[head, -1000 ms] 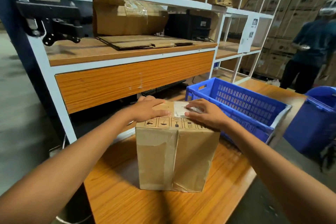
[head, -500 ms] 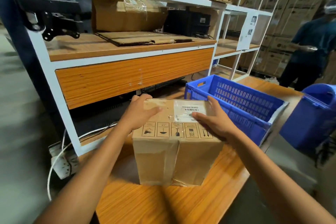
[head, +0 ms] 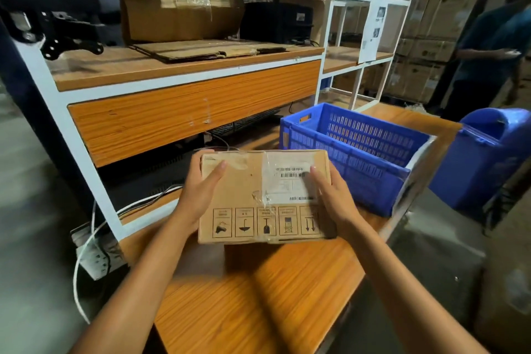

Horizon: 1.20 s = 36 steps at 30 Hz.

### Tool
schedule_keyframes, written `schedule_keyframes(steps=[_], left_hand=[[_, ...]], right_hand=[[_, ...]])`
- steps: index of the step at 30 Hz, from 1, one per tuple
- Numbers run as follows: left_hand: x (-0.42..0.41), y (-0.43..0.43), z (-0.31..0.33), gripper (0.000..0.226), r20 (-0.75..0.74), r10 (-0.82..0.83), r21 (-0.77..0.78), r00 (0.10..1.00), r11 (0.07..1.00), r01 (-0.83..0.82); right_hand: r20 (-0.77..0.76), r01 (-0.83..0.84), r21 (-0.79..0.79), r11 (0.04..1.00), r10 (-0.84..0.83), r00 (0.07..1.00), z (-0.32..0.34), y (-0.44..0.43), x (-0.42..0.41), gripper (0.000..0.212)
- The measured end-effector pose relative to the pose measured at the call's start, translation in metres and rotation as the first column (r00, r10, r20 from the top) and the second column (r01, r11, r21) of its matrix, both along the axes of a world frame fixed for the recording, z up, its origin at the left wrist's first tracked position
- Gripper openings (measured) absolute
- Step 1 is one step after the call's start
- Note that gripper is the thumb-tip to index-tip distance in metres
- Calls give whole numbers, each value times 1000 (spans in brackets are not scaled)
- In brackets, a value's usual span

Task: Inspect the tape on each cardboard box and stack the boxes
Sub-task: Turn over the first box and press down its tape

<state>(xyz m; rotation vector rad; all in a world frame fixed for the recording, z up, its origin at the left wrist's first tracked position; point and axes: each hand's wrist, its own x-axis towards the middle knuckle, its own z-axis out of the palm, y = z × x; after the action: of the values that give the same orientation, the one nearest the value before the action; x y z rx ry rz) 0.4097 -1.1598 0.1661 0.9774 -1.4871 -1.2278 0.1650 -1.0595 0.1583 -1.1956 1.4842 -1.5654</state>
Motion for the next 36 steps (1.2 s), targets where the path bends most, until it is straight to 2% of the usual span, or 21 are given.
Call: schedule_keyframes(steps=[2, 4, 7, 10, 13, 14, 17, 19, 21, 23, 25, 26, 27, 29, 31, 33, 36], left_hand=[[1, 10, -20, 25, -95, 9, 7, 995, 1000, -9], [3, 19, -36, 36, -171, 18, 44, 985, 999, -11], [7, 31, -50, 56, -233, -40, 154, 972, 985, 77], [13, 47, -70, 54, -288, -57, 305, 956, 941, 148], [18, 58, -103, 40, -260, -84, 374, 962, 910, 180], [19, 59, -112, 43, -262, -76, 392, 962, 903, 178], [24, 58, -125, 49, -281, -60, 439, 958, 880, 184], [27, 55, -129, 50, -264, -73, 437, 962, 880, 186], [29, 53, -130, 59, -211, -50, 434, 976, 890, 139], [32, 52, -128, 72, -29, 19, 339, 999, 941, -8], [37, 56, -123, 73, 175, 86, 56, 981, 994, -97], [40, 58, -121, 67, 248, 117, -121, 962, 989, -89], [42, 61, -118, 57, 303, 141, -280, 943, 959, -54], [42, 64, -114, 36, 382, 180, -479, 906, 877, 27], [36, 71, -111, 22, 441, 212, -553, 872, 829, 78], [29, 80, -116, 34, 504, 207, -571, 838, 808, 144], [22, 92, -128, 39, 558, 215, -561, 802, 809, 173]], right_hand=[[80, 70, 0, 998, -69, 994, -16, 5, 7, 50], [141, 152, 34, 988, -155, 978, -34, 10, 10, 68], [265, 185, 55, 981, -193, 945, -45, 21, 9, 61], [301, 128, 133, 983, -163, 940, -54, 34, 7, 66], [232, 102, 311, 945, -180, 956, -77, 47, 17, 55], [240, 100, 333, 937, -187, 952, -88, 51, 19, 47], [313, 77, 323, 943, -184, 932, -100, 58, 24, 23], [262, 96, 331, 939, -189, 946, -100, 57, 23, 17], [167, 122, 346, 930, -190, 967, -100, 56, 23, 20], [92, 107, 376, 921, -152, 984, -96, 57, 18, 34], [8, 74, 421, 904, -86, 996, -88, 56, 11, 44], [-79, 86, 434, 897, -58, 995, -84, 56, 8, 47], [-228, 133, 424, 896, -37, 973, -80, 56, 6, 48], [-583, 232, 259, 938, -40, 812, -73, 57, 9, 49], [-722, 107, 77, 991, -19, 691, -67, 61, 21, 37], [-790, -32, 70, 997, 76, 609, -72, 64, 34, 30], [-895, -8, 61, 998, 58, 443, -92, 63, 45, 31]])
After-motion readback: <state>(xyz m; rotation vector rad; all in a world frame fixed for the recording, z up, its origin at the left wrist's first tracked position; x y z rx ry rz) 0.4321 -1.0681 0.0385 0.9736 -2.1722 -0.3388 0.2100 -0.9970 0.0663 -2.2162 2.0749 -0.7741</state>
